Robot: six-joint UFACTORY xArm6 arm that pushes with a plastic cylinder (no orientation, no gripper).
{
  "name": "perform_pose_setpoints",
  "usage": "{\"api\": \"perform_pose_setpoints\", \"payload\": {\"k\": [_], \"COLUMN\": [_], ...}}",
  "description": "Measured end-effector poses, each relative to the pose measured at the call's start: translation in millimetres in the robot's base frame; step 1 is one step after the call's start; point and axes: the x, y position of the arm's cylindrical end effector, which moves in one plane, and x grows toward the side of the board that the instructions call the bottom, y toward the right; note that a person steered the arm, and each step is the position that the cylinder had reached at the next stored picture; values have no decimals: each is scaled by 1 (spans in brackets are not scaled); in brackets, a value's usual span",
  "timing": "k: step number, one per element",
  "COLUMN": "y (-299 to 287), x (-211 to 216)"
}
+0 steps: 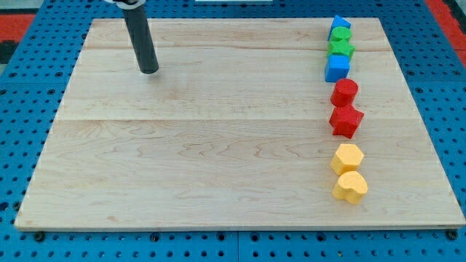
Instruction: Point your arm to the bottom left of the yellow heart
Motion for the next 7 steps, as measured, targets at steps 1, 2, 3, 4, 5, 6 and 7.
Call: {"api": "perform_pose_setpoints", "payload": {"k": [1, 2, 3, 4, 5, 6, 7], "y": [46, 100, 122, 162, 230, 270, 320], "x": [20, 72, 121, 198, 268, 284, 267]}}
